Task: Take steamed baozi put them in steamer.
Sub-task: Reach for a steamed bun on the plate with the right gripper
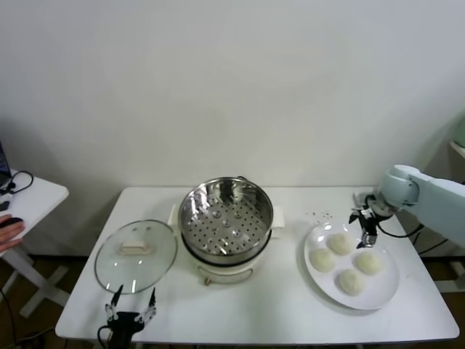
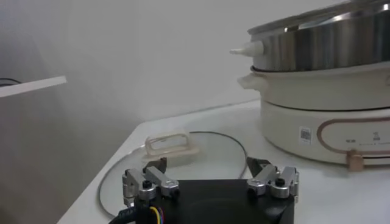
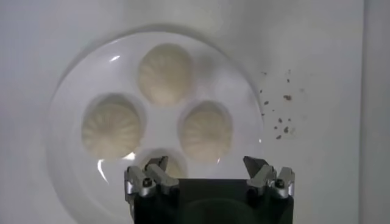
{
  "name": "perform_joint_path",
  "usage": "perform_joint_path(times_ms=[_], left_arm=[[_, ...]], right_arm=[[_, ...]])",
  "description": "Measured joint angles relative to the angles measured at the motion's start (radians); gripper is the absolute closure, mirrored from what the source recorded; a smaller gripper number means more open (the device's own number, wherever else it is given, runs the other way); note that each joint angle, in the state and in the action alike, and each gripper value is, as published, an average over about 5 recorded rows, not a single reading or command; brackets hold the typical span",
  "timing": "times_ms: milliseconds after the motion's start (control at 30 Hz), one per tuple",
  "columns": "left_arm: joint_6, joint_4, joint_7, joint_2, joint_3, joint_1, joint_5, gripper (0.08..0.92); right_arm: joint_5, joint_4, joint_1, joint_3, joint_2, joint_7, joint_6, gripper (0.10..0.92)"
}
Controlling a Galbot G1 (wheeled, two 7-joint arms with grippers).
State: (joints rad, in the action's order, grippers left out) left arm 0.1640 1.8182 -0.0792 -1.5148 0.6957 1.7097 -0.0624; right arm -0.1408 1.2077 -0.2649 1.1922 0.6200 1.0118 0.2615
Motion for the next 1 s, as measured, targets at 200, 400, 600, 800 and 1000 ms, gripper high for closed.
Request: perform_joint_path(times_ms=[200,400,600,800,1000], left_arm=[[0.000,-0.007,-0.001,0.002,0.001,-0.002,-0.006,0.177],[0.001,-0.014,-0.001,0.001,0.002,-0.004,-0.011,0.177],[0.001,-0.017,-0.002,0.001,0.004,-0.004,-0.012,0.177],[0.002,-0.024,-0.002,0.001,0.004,-0.010,-0.012,0.177],[0.002,-0.026,-0.002,0.001,0.004,-0.014,-0.013,0.177]], right_arm=[[0.021,-0.043,0.065,-0.056,0.030,-0.005,-0.014,0.203],[0.040,-0.081,0.110,-0.095,0.059,-0.008,-0.023,0.203],[0.057,-0.107,0.135,-0.113,0.074,-0.008,-0.027,0.203],[0.074,-0.129,0.156,-0.130,0.087,-0.015,-0.033,0.203],[0.084,-0.146,0.162,-0.141,0.101,-0.024,-0.039,0.238]])
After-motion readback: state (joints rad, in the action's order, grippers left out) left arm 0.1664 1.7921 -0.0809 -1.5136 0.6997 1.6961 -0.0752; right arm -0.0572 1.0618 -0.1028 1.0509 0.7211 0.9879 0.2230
